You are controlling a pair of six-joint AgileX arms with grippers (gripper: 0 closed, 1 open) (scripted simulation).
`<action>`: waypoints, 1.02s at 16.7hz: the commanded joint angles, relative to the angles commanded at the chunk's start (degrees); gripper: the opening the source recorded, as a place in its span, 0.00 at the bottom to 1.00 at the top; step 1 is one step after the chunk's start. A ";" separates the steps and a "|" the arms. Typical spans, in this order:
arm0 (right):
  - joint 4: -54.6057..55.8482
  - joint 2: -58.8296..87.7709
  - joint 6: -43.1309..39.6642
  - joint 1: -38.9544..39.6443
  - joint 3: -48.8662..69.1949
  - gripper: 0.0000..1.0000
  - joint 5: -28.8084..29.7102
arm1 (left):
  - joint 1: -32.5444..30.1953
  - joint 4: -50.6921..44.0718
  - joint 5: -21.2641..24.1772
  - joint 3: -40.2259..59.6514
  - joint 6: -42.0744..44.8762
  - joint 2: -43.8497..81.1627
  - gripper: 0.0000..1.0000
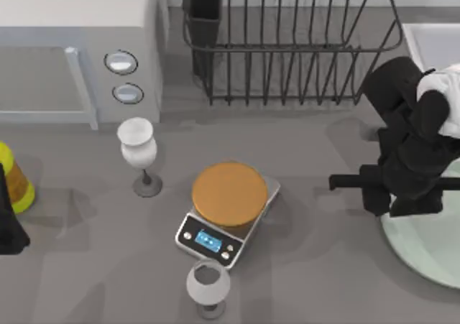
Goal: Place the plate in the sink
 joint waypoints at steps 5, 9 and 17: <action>-15.55 0.58 0.11 0.10 15.36 0.00 -0.01 | 0.00 0.00 0.00 0.00 0.00 0.00 1.00; -35.73 -0.12 -0.08 -0.08 33.94 0.00 -0.04 | 0.00 0.00 0.00 0.00 0.00 0.00 1.00; -56.37 -2.90 -0.76 -0.72 53.78 0.00 -0.08 | 0.00 0.00 0.00 0.00 0.00 0.00 1.00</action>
